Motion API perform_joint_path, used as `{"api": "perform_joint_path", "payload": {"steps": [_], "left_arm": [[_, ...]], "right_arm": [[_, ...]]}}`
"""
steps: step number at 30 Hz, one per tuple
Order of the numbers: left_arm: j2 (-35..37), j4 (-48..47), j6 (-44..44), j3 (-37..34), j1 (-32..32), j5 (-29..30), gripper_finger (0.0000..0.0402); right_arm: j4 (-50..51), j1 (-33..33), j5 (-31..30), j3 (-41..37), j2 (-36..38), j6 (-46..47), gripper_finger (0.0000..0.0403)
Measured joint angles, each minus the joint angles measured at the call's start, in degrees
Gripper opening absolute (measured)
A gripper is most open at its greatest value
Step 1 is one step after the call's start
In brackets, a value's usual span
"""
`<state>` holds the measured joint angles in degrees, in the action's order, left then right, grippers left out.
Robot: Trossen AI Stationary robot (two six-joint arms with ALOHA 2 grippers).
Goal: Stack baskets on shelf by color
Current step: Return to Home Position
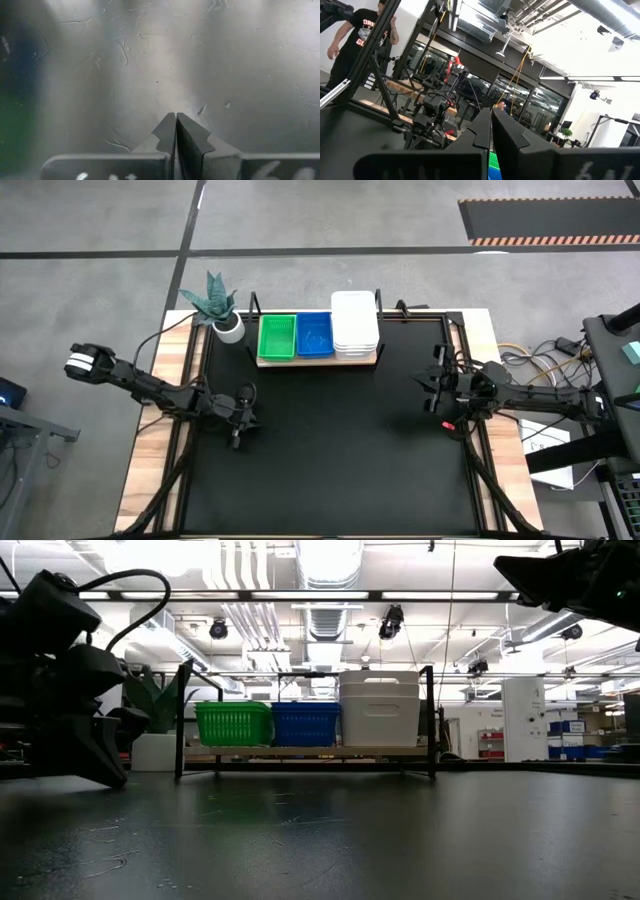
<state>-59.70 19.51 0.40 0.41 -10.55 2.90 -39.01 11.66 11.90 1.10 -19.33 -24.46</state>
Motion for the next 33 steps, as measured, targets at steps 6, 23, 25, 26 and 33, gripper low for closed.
{"api": "perform_joint_path", "payload": {"steps": [6, 23, 25, 26, 33], "left_arm": [[-0.1, 0.0, 0.0, 0.5, 0.0, 0.0, 0.0000], [0.2, 3.9, 0.0, 0.4, 0.0, 0.0, 0.0000], [0.2, 3.9, 0.0, 0.4, 0.0, 0.0, 0.0000], [0.2, 3.9, 0.0, 0.4, 0.0, 0.0, 0.0000], [0.1, 4.0, 0.0, 0.4, 0.0, 0.0, 0.0000]], "right_arm": [[0.0, 0.0, 0.0, 0.0, 0.0, 0.0, 0.0009], [0.0, 0.0, 0.0, 0.0, 0.0, 0.0, 0.0009], [0.0, 0.0, 0.0, 0.0, 0.0, 0.0, 0.0009], [0.0, 0.0, 0.0, 0.0, 0.0, 0.0, 0.0009], [0.0, 0.0, 0.0, 0.0, 0.0, 0.0, 0.0009]]}}
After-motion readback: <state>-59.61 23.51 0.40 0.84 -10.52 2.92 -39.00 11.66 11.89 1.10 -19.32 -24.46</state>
